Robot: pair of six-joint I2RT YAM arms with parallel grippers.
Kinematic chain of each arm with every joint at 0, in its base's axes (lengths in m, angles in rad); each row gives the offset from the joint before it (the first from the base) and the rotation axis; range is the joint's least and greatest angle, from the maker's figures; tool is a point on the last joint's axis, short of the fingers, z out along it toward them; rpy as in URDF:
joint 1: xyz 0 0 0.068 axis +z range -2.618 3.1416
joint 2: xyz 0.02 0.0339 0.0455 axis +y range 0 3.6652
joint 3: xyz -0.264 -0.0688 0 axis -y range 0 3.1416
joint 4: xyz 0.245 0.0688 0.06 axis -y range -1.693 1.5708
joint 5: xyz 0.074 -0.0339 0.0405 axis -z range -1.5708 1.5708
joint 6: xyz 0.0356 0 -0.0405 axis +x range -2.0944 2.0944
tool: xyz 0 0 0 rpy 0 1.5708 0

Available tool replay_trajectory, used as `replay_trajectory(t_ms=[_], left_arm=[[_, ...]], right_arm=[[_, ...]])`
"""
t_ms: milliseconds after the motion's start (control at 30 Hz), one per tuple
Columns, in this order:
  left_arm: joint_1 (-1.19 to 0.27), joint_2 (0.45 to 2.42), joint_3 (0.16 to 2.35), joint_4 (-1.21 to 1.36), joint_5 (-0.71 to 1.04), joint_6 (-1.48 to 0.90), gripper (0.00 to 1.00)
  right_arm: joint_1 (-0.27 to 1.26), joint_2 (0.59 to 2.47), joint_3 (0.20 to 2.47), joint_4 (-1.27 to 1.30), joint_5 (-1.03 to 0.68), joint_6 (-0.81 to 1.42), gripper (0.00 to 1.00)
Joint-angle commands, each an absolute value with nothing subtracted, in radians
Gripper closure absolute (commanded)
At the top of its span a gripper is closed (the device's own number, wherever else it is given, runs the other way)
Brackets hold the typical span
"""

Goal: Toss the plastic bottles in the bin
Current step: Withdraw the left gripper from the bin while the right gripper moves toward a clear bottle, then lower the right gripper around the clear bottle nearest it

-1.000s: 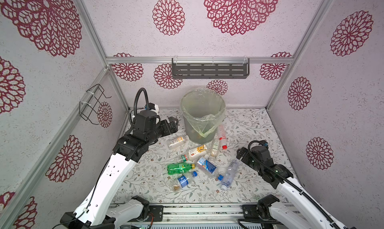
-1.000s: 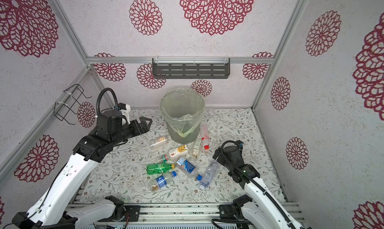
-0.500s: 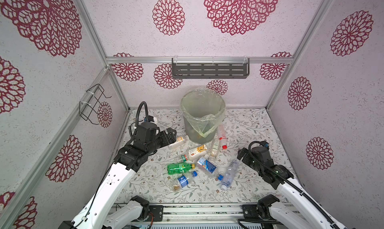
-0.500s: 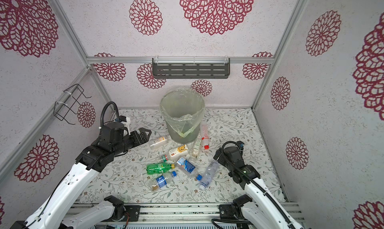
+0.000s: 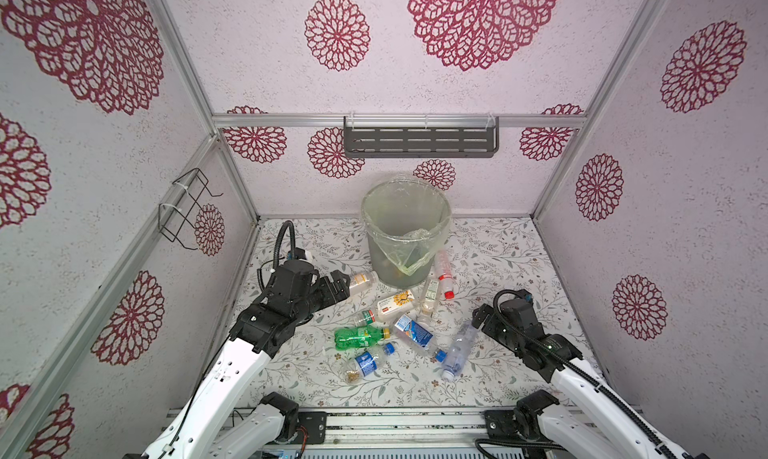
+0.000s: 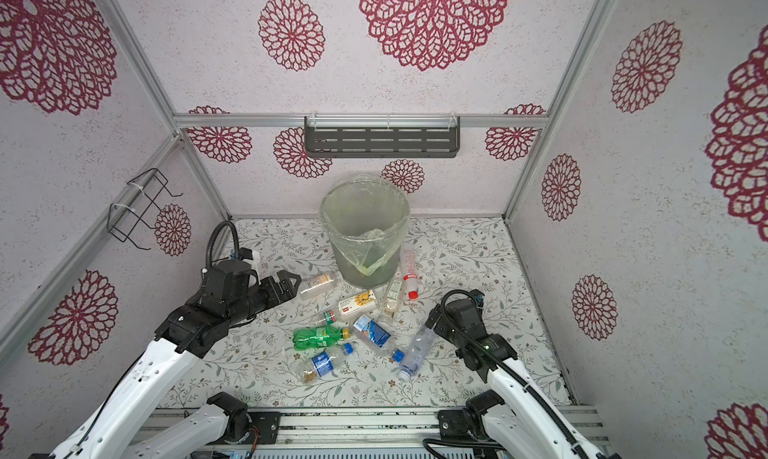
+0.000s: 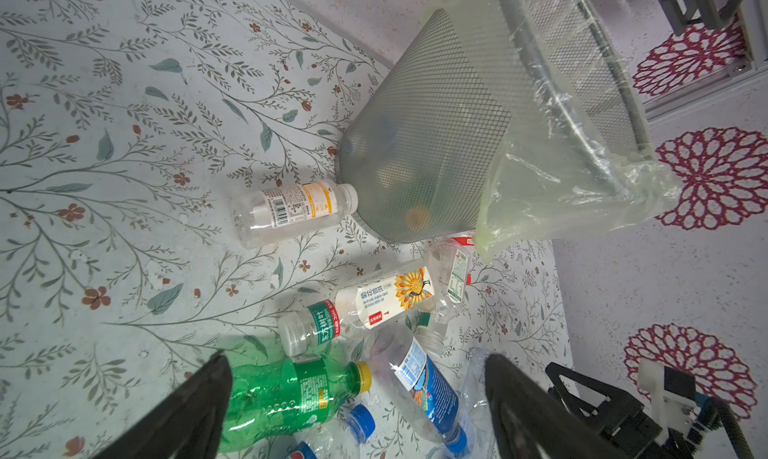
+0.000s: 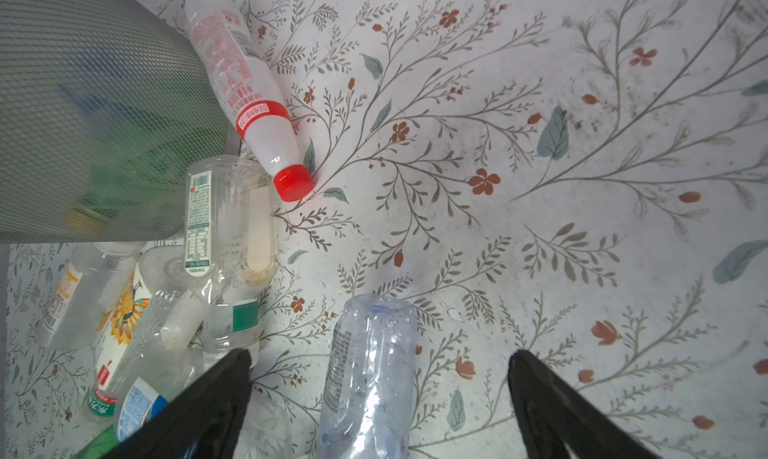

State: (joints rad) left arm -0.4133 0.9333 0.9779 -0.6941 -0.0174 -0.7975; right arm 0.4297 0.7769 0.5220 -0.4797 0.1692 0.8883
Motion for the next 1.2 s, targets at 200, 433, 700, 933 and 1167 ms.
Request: replay_trajectory(t_ms=[200, 433, 700, 933, 1167], left_arm=[[-0.404, 0.907, 0.928, -0.673, -0.037, -0.805, 0.03], [-0.403, 0.897, 0.901, -0.669, -0.039, -0.811, 0.03], [-0.403, 0.884, 0.879, -0.669, -0.041, -0.816, 0.03], [-0.402, 0.903, 0.881, -0.665, -0.044, -0.825, 0.03], [-0.402, 0.907, 0.877, -0.663, -0.043, -0.837, 0.03]], right_arm=[[0.426, 0.792, 0.5, -0.437, 0.112, 0.931, 0.01], [0.426, 0.808, 0.467, -0.411, 0.087, 0.972, 0.03], [0.426, 0.816, 0.427, -0.367, 0.068, 1.02, 0.08], [0.428, 0.822, 0.397, -0.33, 0.048, 1.049, 0.13], [0.428, 0.84, 0.379, -0.295, 0.02, 1.065, 0.15]])
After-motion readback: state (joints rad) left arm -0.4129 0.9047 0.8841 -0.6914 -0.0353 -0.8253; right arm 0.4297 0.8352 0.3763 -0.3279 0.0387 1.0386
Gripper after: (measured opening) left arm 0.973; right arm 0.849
